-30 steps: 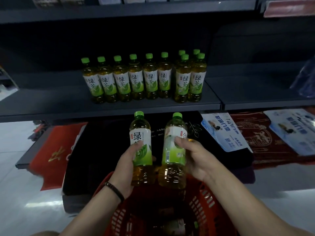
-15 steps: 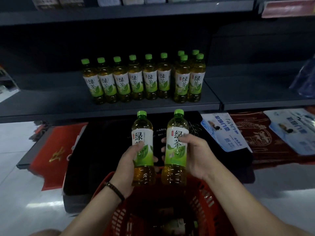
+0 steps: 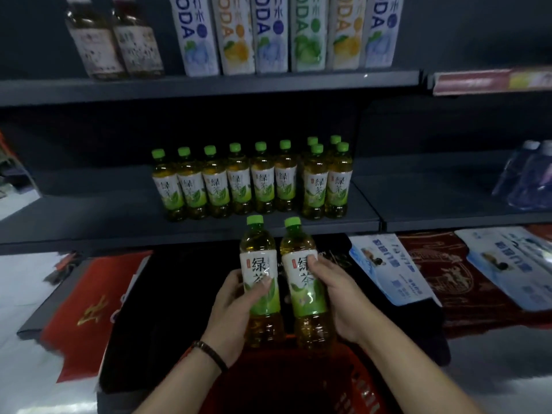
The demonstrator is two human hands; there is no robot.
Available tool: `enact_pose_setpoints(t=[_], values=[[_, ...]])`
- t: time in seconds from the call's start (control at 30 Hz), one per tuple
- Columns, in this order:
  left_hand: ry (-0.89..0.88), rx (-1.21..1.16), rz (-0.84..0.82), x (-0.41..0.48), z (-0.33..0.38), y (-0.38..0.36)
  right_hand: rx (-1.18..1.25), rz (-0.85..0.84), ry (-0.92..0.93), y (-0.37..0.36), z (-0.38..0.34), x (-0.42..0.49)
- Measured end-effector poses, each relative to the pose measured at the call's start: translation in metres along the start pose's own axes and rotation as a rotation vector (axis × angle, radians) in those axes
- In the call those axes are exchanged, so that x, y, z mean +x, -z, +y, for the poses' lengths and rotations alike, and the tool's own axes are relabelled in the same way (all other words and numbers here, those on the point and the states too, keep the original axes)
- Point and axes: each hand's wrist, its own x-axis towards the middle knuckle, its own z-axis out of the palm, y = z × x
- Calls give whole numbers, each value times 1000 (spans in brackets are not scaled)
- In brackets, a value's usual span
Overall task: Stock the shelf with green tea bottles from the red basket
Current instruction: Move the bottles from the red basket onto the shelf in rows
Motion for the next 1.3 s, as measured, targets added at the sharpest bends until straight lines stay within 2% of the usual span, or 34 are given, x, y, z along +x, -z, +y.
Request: enact_pose_setpoints(t=[0.1, 0.17, 0.3, 0.4, 0.57, 0.73, 0.97, 1.07, 1.2, 1.3], values=[[-27, -3, -9, 27, 10, -5, -95, -4, 7, 0, -3, 20], [-42, -18, -14, 48, 17, -9, -159, 55, 36, 2, -5, 38], [-70, -12, 0, 99, 30, -17, -237, 155, 157, 3, -19, 76], [-72, -8, -27, 141, 41, -19, -388, 199, 263, 10, -31, 109], [-216, 283, 59, 200, 61, -18, -544, 242, 445, 17, -47, 160], [-377, 411, 126, 246, 71, -18, -635, 306, 590, 11, -51, 199], [-493, 484, 224, 262, 49, -9, -970, 501, 703, 7, -39, 228], [-513, 496, 259, 261, 44, -12, -1033, 611, 696, 5, -32, 232], [-490, 549, 239, 254, 37, -10, -996, 703, 710, -6, -21, 223], [-476, 560, 275, 256, 33, -9, -1155, 750, 722, -7, -7, 214]])
